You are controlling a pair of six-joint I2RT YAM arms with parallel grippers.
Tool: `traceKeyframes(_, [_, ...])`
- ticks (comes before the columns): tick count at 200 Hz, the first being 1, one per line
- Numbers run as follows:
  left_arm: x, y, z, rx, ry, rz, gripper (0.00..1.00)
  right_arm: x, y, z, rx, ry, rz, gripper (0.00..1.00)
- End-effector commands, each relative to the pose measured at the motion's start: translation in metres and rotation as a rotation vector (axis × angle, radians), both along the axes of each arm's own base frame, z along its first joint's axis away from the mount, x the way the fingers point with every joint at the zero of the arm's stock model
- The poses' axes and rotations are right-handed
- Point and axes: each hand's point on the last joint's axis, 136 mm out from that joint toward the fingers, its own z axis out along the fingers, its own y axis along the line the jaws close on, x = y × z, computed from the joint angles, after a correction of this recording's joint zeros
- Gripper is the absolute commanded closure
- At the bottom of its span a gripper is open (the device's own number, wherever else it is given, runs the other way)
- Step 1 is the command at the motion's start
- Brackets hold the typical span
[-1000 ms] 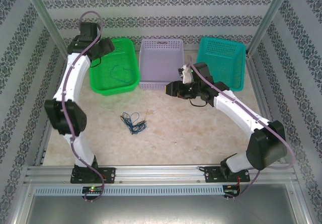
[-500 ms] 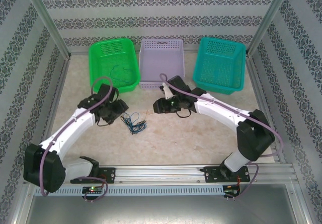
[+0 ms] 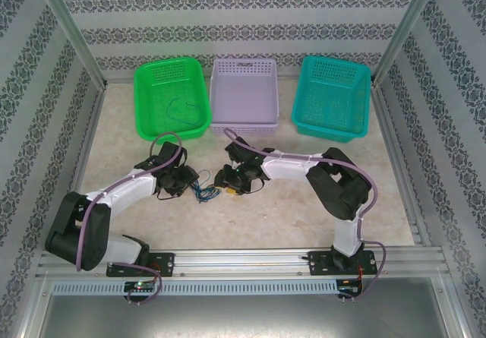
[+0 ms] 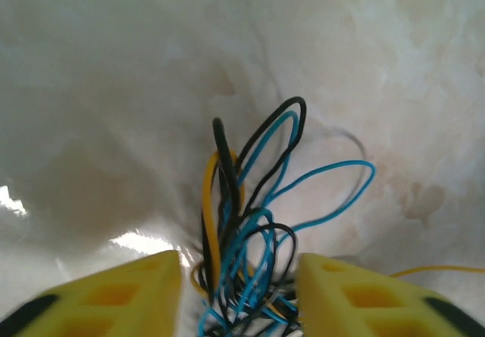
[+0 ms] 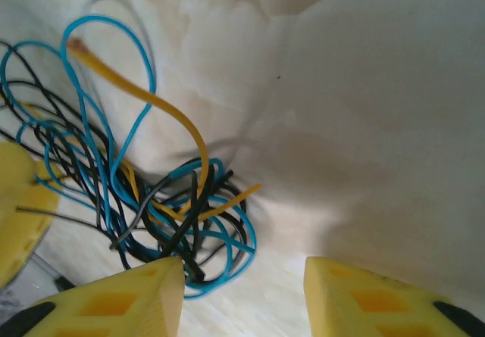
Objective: Untangle the cables
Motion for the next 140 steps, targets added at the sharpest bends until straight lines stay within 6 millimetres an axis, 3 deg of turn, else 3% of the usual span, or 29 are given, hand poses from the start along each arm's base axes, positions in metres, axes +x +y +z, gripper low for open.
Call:
traceKeyframes(1, [0.010, -0.006, -0.007, -0.002, -0.033, -0.020, 0.71, 0.017, 0.018, 0.003, 0.063, 0.020, -0.110, 0.62])
traceKeyframes(28, [0.007, -0.004, -0.008, 0.014, -0.037, -0.019, 0.90, 0.022, 0.016, -0.011, 0.059, 0.041, -0.183, 0.85])
traceKeyframes(39, [0.004, 0.001, -0.005, 0.034, -0.043, -0.014, 1.00, 0.024, 0.009, -0.012, 0.053, 0.031, -0.207, 1.00])
traceKeyframes(57, [0.001, 0.008, 0.003, 0.058, -0.062, -0.001, 1.00, 0.027, -0.009, -0.006, 0.032, -0.008, -0.235, 1.00])
traceKeyframes(91, [-0.008, 0.022, 0.018, 0.093, -0.095, 0.040, 1.00, 0.033, -0.063, 0.006, -0.005, -0.064, -0.296, 1.00])
traceKeyframes(140, [-0.018, 0.036, 0.022, 0.123, -0.098, 0.103, 1.00, 0.038, -0.127, 0.027, -0.068, -0.150, -0.309, 1.00])
